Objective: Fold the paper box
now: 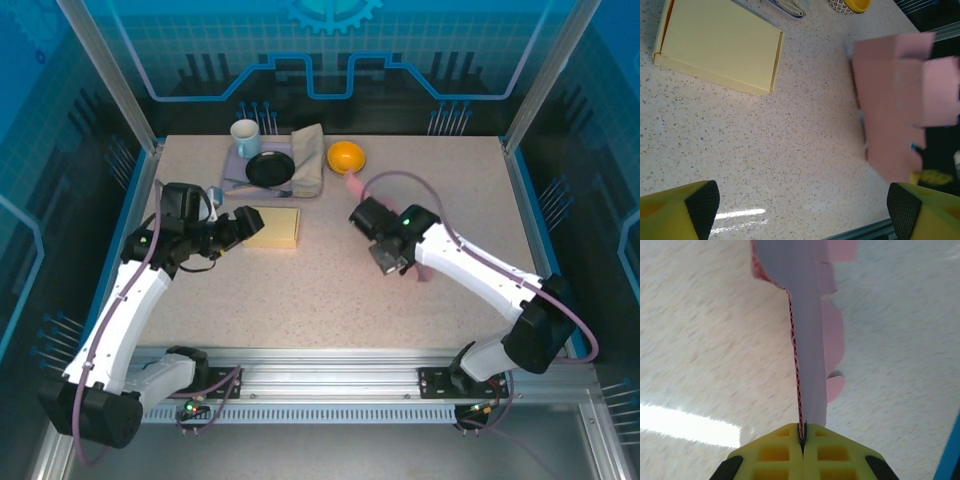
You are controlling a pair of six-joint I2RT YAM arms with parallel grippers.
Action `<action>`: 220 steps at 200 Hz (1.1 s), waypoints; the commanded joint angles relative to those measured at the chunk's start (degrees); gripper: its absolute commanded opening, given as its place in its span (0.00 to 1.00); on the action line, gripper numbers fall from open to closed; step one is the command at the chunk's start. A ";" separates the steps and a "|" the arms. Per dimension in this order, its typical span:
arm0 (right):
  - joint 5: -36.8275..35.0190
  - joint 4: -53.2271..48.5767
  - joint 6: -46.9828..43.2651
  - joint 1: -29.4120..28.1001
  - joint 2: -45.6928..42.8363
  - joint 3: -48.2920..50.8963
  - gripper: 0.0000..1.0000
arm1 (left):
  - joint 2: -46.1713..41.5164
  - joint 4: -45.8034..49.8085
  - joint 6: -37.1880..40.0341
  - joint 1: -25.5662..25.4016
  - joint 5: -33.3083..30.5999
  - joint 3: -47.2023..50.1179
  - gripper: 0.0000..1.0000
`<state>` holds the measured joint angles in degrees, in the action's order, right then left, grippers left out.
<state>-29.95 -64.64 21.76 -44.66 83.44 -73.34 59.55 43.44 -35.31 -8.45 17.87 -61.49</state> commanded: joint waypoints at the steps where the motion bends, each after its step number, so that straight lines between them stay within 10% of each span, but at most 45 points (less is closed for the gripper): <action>1: 10.32 0.25 10.65 -5.35 -2.26 3.61 0.00 | -1.65 1.33 -2.95 -0.61 0.40 -0.59 0.90; 42: 25.40 23.60 25.74 -8.41 -1.20 15.13 0.03 | -2.77 3.05 -3.36 -0.61 -0.72 2.46 0.90; 88: 28.08 37.09 31.97 -8.95 -2.57 20.34 0.35 | -3.94 1.10 -4.96 -1.34 -0.49 8.46 0.89; 152: 16.65 22.72 10.87 0.33 -17.15 13.85 0.58 | 6.31 -9.29 -8.44 -12.59 -2.37 10.64 0.89; 220: 28.36 27.34 -1.28 19.79 -24.75 17.93 0.59 | 26.97 -25.66 -10.64 -20.76 -3.22 6.26 0.87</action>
<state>-6.66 -37.95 25.76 -27.35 59.13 -57.49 81.23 25.89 -44.10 -27.66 15.00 -52.84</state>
